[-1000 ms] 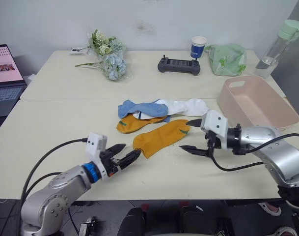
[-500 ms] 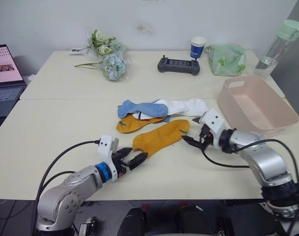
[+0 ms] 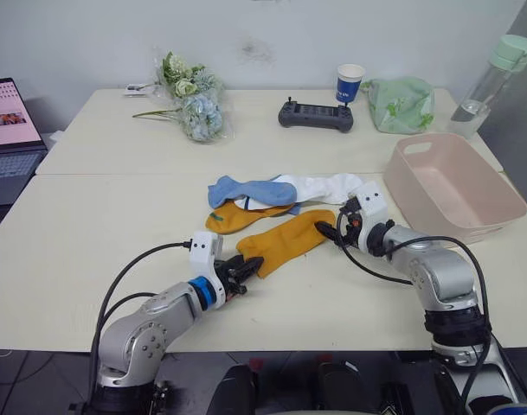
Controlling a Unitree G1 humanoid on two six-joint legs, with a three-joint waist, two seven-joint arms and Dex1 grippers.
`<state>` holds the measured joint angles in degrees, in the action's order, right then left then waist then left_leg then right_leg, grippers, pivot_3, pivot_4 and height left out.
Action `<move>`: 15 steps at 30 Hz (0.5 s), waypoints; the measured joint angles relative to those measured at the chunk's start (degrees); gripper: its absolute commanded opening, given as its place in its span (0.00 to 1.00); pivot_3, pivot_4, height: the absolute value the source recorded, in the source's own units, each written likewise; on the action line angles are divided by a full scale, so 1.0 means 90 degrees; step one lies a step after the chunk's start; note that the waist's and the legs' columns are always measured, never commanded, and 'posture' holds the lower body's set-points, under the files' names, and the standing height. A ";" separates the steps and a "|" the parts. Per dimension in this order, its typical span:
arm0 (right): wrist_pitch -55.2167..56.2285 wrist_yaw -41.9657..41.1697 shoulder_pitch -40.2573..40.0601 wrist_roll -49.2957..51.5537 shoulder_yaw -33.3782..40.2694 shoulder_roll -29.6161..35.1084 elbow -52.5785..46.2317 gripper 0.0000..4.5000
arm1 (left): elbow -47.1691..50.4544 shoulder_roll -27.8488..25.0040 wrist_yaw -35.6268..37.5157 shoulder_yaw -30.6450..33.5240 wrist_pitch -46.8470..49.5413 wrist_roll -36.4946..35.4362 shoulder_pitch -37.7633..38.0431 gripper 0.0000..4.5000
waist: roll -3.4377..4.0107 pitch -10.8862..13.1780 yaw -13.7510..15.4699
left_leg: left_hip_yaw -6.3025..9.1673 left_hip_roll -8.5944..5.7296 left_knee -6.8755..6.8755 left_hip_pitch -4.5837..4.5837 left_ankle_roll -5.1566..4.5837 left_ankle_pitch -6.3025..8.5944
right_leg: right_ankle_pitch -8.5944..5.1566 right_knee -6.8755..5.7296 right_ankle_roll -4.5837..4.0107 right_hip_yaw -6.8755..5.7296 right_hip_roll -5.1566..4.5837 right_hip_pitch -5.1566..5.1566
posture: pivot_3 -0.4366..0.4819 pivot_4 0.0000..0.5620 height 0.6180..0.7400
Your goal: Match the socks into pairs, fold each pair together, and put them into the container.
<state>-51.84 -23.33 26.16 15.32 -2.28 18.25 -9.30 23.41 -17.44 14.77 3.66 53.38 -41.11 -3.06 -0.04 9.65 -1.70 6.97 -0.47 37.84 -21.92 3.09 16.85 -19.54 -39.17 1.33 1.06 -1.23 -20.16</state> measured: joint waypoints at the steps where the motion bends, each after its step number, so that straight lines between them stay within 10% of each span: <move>1: -0.0015 -0.0002 -0.0001 -0.0001 -0.0001 0.0002 0.0037 0.63 | -0.0014 0.0000 -0.0015 0.0001 0.0000 0.0024 0.0004 0.14 | 0.0000 0.0000 -0.0001 | 0.0000 0.0000 0.0000 0.0000 0.0000 0.0000 | 0.0000 0.0000 0.0000 0.0000 0.0000 -0.0001 | 0.48 0.27 1.00; 3: -0.0020 -0.0027 -0.0001 -0.0002 -0.0005 0.0008 0.0063 0.47 | -0.0049 -0.0007 -0.0021 0.0006 -0.0018 0.0093 0.0015 0.00 | 0.0000 0.0000 -0.0001 | -0.0001 0.0001 -0.0001 0.0000 0.0000 0.0000 | 0.0000 -0.0002 0.0000 0.0000 0.0001 -0.0003 | 0.48 0.27 1.00; 9: 0.0010 -0.0096 -0.0005 -0.0013 -0.0150 0.0040 0.0063 0.03 | -0.0057 -0.0010 -0.0007 0.0014 -0.0060 0.0142 0.0027 0.00 | 0.0000 0.0000 -0.0008 | -0.0001 0.0001 -0.0001 0.0001 0.0000 0.0000 | 0.0000 -0.0003 0.0000 0.0001 0.0001 -0.0003 | 0.48 0.27 1.00; 15: -0.0117 -0.0331 -0.0146 0.0082 -0.0190 0.0285 -0.0260 0.02 | -0.0058 -0.0210 0.0197 0.0013 -0.0334 0.0365 0.0013 0.00 | 0.0000 0.0000 -0.0004 | 0.0001 0.0002 -0.0002 0.0000 0.0000 0.0000 | 0.0000 -0.0003 0.0000 -0.0001 0.0001 -0.0003 | 0.48 0.27 1.00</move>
<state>-52.89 -26.30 24.85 16.06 -4.00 20.82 -11.64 22.89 -19.33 16.55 3.77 50.38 -37.83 -2.95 -0.04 9.65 -1.73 6.98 -0.45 37.82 -21.93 3.09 16.85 -19.54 -39.20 1.33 1.06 -1.22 -20.19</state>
